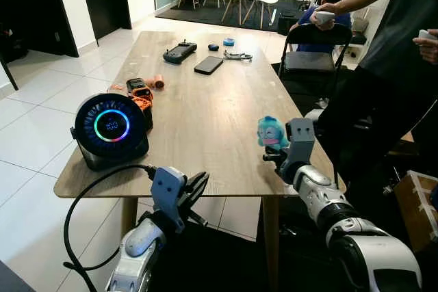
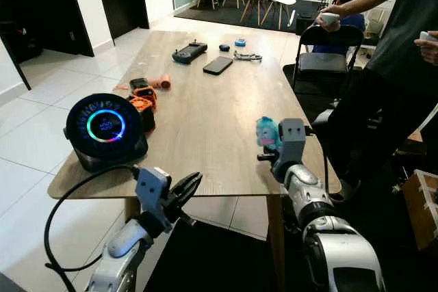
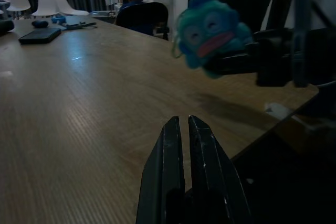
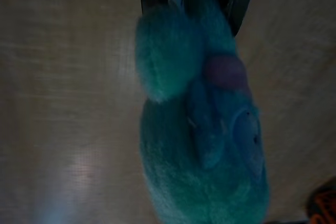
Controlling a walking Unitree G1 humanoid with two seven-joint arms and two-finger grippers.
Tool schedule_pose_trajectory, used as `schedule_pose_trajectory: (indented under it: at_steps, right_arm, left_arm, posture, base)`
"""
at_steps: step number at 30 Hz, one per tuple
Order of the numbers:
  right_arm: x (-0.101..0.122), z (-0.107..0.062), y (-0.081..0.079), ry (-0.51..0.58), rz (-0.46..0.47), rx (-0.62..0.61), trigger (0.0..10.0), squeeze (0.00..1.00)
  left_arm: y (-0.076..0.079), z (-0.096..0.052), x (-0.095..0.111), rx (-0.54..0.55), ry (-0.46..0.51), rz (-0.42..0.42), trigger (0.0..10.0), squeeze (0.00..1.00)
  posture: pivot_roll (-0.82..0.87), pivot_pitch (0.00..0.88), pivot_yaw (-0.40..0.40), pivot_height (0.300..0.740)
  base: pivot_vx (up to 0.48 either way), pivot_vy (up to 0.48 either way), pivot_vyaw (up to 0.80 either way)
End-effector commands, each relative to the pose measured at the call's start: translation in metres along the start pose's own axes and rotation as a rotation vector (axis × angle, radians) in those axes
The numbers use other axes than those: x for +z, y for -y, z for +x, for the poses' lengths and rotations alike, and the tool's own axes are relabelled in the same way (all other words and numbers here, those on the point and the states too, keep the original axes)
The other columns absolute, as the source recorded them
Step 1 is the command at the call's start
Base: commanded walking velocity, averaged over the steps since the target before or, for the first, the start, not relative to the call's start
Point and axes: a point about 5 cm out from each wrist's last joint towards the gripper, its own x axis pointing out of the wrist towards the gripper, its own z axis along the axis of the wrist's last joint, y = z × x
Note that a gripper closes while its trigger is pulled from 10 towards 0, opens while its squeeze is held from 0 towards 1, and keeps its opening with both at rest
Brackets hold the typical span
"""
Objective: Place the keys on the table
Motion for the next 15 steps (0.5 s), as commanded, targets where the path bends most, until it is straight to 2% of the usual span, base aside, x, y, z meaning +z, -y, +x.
schedule_pose_trajectory:
  at_steps: [1,7,15]
  right_arm:
    - [-0.001,0.001,-0.004,-0.014,0.011,0.019,10.0,0.0]
    - [-0.011,0.002,-0.014,-0.03,0.012,0.084,10.0,0.0]
    - [-0.011,0.001,-0.012,-0.026,0.034,0.077,10.0,0.0]
  left_arm:
    - [0.005,-0.001,-0.002,-0.003,-0.01,-0.016,10.0,0.0]
    - [0.006,0.001,-0.002,-0.017,-0.012,-0.01,10.0,0.0]
    - [0.007,0.005,-0.001,-0.033,-0.013,-0.013,10.0,0.0]
  posture:
    - [0.07,0.187,-0.064,0.74]
    - [0.07,0.181,-0.053,0.74]
    - [0.07,0.176,-0.043,0.74]
  base:
    - [0.0,0.0,0.0]
    - [0.0,0.0,0.0]
    - [0.0,0.0,0.0]
